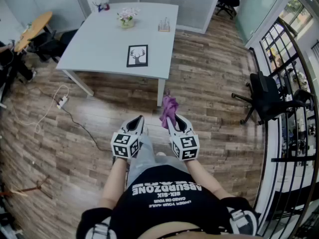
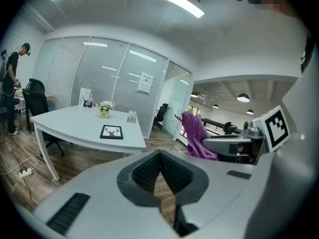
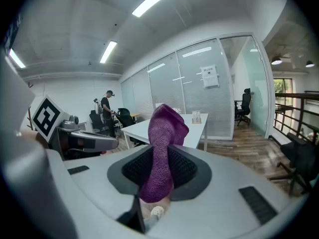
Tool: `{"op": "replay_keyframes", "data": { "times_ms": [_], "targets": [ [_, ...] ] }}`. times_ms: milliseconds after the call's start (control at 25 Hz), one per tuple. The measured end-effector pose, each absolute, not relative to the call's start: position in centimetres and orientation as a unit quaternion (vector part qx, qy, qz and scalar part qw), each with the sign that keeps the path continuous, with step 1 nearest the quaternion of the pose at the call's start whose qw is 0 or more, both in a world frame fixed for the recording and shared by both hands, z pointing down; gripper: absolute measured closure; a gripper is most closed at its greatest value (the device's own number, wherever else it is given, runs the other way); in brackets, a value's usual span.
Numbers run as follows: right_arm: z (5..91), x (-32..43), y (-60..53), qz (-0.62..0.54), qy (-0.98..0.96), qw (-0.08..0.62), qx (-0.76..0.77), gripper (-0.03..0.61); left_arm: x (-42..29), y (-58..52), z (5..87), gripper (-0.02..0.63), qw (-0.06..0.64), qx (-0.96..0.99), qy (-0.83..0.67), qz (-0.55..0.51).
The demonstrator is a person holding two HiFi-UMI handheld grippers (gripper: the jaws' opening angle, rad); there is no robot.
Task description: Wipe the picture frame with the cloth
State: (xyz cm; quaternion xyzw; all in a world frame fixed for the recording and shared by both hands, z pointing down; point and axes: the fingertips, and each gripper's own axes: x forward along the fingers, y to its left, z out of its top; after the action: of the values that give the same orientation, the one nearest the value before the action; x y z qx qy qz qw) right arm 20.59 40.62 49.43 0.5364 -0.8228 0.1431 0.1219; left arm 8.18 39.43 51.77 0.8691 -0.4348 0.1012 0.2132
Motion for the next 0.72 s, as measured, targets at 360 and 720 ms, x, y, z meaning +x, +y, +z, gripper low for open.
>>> {"op": "replay_keyframes", "data": {
  "times_ms": [360, 720],
  "targets": [
    [49.9, 18.4, 36.2, 0.146, -0.826, 0.143, 0.525, 0.476, 5.9, 34.9, 51.7, 0.598, 0.205, 0.864, -0.449, 0.097],
    [51.2, 15.0, 25.9, 0.148, -0.831, 0.155, 0.514, 0.472, 1.6, 23.7, 53.3, 0.598, 0.210, 0.855, -0.466, 0.094]
  ]
}}
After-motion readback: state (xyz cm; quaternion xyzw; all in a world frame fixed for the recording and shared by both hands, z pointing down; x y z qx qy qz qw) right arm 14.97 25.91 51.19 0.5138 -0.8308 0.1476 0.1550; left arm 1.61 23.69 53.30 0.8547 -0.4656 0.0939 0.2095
